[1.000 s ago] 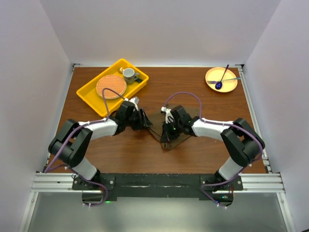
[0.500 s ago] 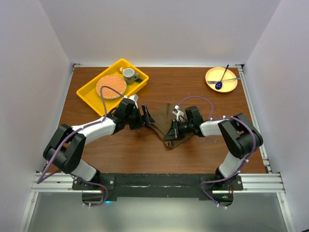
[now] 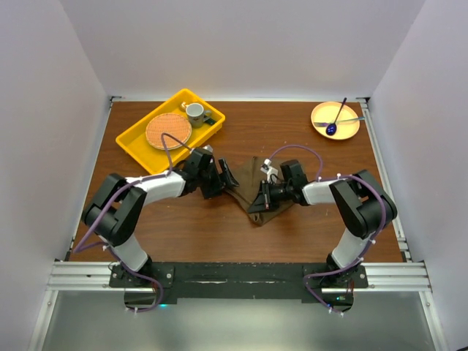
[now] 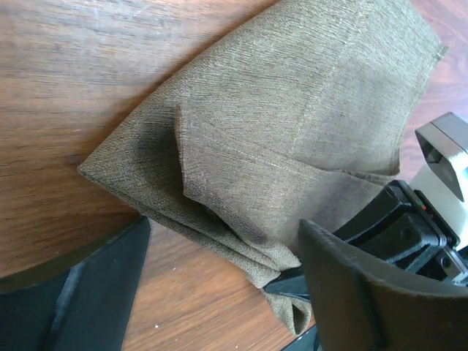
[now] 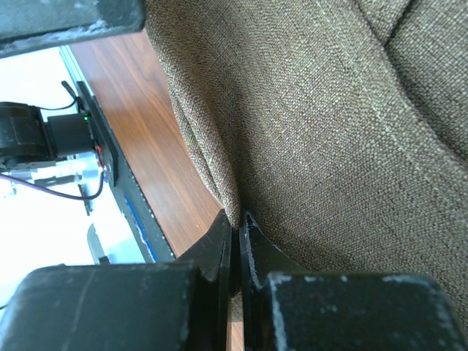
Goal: Fold the napkin, place the utensils inside, and roll it up
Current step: Roll the napkin with the utensil
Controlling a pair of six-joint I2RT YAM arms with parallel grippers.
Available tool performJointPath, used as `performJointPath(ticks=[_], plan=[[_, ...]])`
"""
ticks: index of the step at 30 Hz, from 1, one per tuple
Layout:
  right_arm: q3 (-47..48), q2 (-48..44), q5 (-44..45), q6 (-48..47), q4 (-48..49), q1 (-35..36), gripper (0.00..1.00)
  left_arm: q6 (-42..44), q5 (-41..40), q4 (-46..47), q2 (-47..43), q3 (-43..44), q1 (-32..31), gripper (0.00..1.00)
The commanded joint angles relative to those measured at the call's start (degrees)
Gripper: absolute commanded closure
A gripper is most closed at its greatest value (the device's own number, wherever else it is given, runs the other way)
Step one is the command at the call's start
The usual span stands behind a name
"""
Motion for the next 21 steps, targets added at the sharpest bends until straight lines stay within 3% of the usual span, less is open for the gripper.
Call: performJointPath(ticks=[1,2,6,8,11,12,16,18,20,21], plan=[[1.74,-1.06,6.79,-6.67,-7.97,-0.38,1.00,-1.61,-2.01,0.84,0.98,1.57,-0.16,0.20],[2.62,-1.33,8.36,-7.47,-9.37,-0.47,1.00,-1.69,-2.27,0.92,1.59,1.48,-0.24,0.22],[4.73,-4.30,10.22,-10.29,-16.04,-0.21,1.00,-1.61,-0.96,3.91,1.77,-0.01,-0.24,0.53],[6.05,-5.45,11.01,-11.95,-18.08,0.14,1.00,-1.52,-0.96,4.26,0.81,-0.54,-0.16,0.60],[7.81,-6.69,13.30,-13.45,-21.51,1.28,1.00,-0.47,-0.61,2.96,0.28,-0.45,-0.24,0.78],[8.25,-6.60,13.91,-13.80,-22.82,2.16,1.00,0.23,-0.95,2.34,0.19,-0.02,-0.16,0.89],[11.40,-6.78,20.57,-15.91,-27.13,6.81,0.93,1.82,-0.96,1.89,0.63,0.69,-0.16,0.96],[12.64,-7.21,23.48,-15.83,-28.98,9.89,0.85,2.26,-0.52,-0.31,0.98,0.87,0.02,1.00],[14.75,-8.87,30.30,-15.74,-30.56,12.17,0.72,2.17,0.44,-0.13,1.42,0.87,0.02,1.00],[15.45,-9.50,32.96,-15.74,-31.79,14.71,0.59,1.74,1.06,-0.13,1.33,0.87,-0.07,1.00]])
